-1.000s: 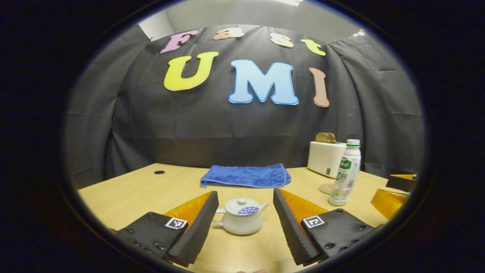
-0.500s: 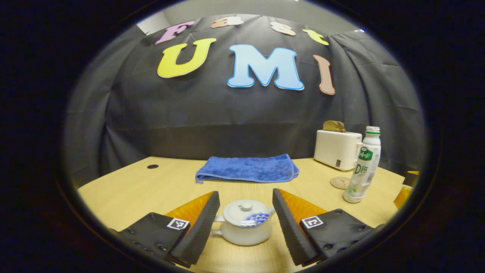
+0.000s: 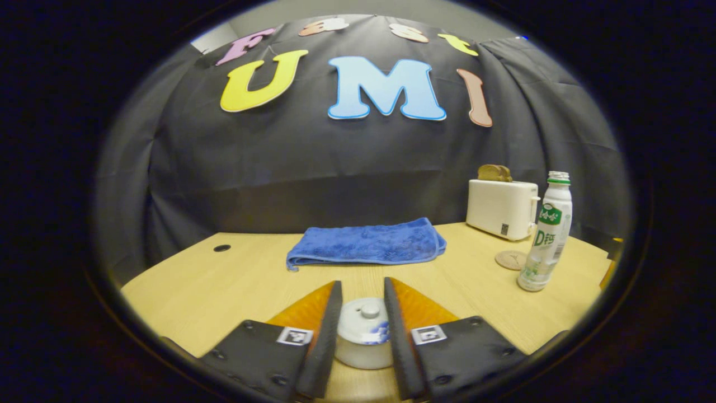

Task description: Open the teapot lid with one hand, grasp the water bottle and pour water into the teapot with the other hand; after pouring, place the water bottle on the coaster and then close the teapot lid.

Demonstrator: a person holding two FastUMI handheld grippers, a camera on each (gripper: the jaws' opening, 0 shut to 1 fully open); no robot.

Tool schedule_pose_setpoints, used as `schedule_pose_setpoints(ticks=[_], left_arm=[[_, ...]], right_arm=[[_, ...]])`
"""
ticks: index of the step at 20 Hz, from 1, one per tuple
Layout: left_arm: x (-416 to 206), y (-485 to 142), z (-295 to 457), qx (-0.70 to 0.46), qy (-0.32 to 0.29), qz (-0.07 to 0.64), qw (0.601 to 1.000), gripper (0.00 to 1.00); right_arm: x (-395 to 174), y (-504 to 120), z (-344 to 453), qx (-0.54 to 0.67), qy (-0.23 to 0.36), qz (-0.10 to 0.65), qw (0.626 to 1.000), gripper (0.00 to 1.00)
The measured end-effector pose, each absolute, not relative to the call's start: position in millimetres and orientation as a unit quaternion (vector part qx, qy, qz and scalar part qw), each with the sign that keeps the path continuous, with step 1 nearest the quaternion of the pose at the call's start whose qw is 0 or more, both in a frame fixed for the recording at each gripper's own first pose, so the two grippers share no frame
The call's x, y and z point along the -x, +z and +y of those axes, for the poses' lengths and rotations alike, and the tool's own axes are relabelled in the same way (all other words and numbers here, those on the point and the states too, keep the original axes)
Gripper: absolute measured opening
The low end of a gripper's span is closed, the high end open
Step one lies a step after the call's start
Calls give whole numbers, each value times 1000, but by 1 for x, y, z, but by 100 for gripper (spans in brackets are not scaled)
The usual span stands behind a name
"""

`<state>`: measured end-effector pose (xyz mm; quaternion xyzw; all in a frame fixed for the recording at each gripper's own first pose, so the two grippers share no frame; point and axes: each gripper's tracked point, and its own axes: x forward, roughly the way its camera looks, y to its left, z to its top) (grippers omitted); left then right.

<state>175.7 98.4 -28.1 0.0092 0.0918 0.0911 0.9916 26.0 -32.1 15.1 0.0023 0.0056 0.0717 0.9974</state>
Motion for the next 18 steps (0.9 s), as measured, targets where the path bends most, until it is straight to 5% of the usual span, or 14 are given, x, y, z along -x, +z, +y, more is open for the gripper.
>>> schedule_pose_setpoints(ticks=[2,3,9,18], left_arm=[[-182,-27,91,-18,81,87,993,38],[-171,-22,94,-24,91,84,992,14],[-148,32,99,6,82,33,996,18],[11,74,83,59,44,-36,997,14]], right_arm=[[-25,16,-34,-5,70,4,998,95],[-25,17,-35,-6,69,2,998,95],[-32,26,-48,-2,60,-13,998,95],[-99,39,-75,52,5,-25,998,95]])
